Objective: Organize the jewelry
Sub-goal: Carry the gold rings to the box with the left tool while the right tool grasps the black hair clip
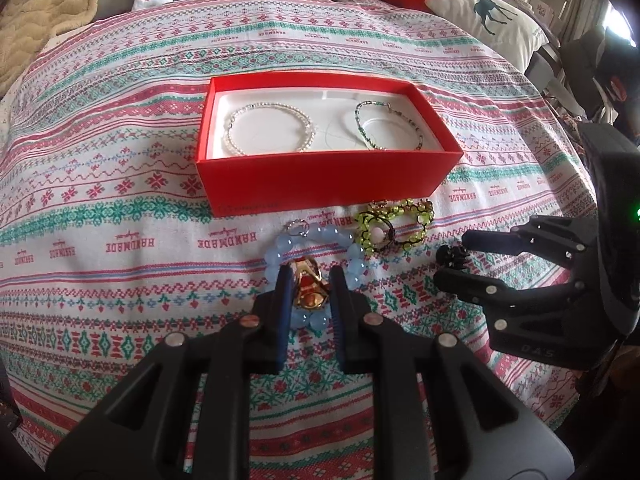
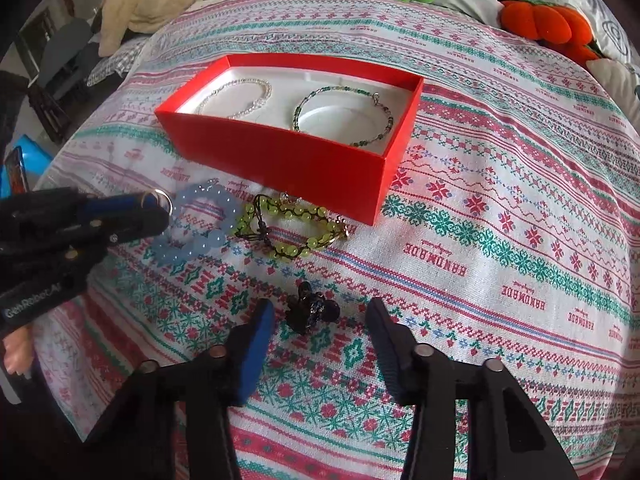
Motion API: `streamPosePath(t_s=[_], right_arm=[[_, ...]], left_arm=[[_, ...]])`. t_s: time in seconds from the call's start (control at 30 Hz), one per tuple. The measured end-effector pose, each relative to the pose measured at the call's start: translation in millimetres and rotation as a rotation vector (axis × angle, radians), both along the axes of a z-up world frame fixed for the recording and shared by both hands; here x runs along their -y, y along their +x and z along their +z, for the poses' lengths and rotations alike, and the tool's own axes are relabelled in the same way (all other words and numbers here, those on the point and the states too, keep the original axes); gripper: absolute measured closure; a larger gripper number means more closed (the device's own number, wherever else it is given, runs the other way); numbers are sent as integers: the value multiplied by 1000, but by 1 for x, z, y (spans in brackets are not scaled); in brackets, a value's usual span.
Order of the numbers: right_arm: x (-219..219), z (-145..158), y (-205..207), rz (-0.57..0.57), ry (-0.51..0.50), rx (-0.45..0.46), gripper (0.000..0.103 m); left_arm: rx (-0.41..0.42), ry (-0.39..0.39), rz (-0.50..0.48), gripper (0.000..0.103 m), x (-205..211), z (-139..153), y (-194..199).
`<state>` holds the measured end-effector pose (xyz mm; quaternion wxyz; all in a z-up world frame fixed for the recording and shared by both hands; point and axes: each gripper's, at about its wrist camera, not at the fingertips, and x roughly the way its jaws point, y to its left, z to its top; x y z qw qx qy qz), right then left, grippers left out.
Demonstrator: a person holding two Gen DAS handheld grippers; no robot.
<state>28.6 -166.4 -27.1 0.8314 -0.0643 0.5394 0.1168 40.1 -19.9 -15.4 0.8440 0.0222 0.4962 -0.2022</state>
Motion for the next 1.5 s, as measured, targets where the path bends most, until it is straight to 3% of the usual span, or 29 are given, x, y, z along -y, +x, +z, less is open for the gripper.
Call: streamPosePath(t_s=[0.1, 0.17, 0.2, 0.9, 1.5], right_arm=[[-3, 0, -1, 12, -26, 4, 78], [-3, 0, -1, 14, -28, 2, 82], [-3, 0, -1, 14, -28, 1, 90], [-3, 25, -4, 32, 20, 46, 90], [8, 74, 32, -70, 107, 142, 90]], left_arm=[[4, 6, 0, 83, -1, 2, -1], [3, 6, 1, 83, -1, 3, -1], [2, 7, 2, 83, -2, 3, -1], [16, -5, 40, 83, -10, 14, 1], [71, -60, 100, 83, -2, 46, 37]])
